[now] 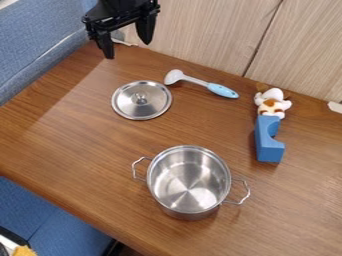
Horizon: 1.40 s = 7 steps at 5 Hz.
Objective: Move the silver pot to the left side of the table
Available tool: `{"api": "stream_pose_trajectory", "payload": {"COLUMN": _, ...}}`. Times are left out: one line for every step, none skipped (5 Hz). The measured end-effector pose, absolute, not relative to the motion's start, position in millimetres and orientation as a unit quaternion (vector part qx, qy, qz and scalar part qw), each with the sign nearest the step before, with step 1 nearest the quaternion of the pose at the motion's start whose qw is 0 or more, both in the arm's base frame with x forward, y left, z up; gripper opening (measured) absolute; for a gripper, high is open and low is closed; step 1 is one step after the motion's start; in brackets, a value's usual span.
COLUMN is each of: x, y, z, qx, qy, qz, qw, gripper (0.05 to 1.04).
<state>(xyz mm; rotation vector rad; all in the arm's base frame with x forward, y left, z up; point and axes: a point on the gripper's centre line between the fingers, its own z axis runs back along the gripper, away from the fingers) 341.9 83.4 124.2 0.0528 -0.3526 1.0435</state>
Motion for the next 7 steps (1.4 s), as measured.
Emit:
{"api": "stream_pose_trajectory", "payload": {"x": 340.0, "y": 82.9, "z": 114.1, "qx": 0.029, "qy": -0.153, "qz": 0.498, "qw": 0.853, "gripper": 1.001}}
{"api": "stream_pose_trajectory", "payload": {"x": 327.6, "y": 69.0, "z": 106.6, "qx": 0.032, "qy": -0.139, "qz": 0.491, "qw": 0.86, "gripper": 1.001}}
{"api": "stream_pose_trajectory", "payload": {"x": 319.0, "y": 57.1, "z": 115.2, "qx": 0.025, "qy": -0.15, "qz": 0.481, "qw": 0.863, "gripper": 1.001}}
{"api": "stream_pose_trajectory", "payload": {"x": 305.6, "y": 46.3, "z": 117.9, "qx": 0.022, "qy": -0.151, "qz": 0.475, "qw": 0.867, "gripper": 1.001}}
{"api": "stream_pose_trajectory", "payload": {"x": 277.3, "y": 30.9, "z": 113.0, "qx": 0.016, "qy": -0.146, "qz": 0.466, "qw": 0.872, "gripper": 1.001}}
{"api": "stream_pose_trajectory", "payload": {"x": 250.3, "y": 18.9, "z": 98.3, "qx": 0.01, "qy": -0.141, "qz": 0.462, "qw": 0.876, "gripper": 1.001}}
{"api": "stream_pose_trajectory", "payload": {"x": 228.5, "y": 7.8, "z": 82.3, "qx": 0.0, "qy": -0.136, "qz": 0.45, "qw": 0.883, "gripper": 1.001}}
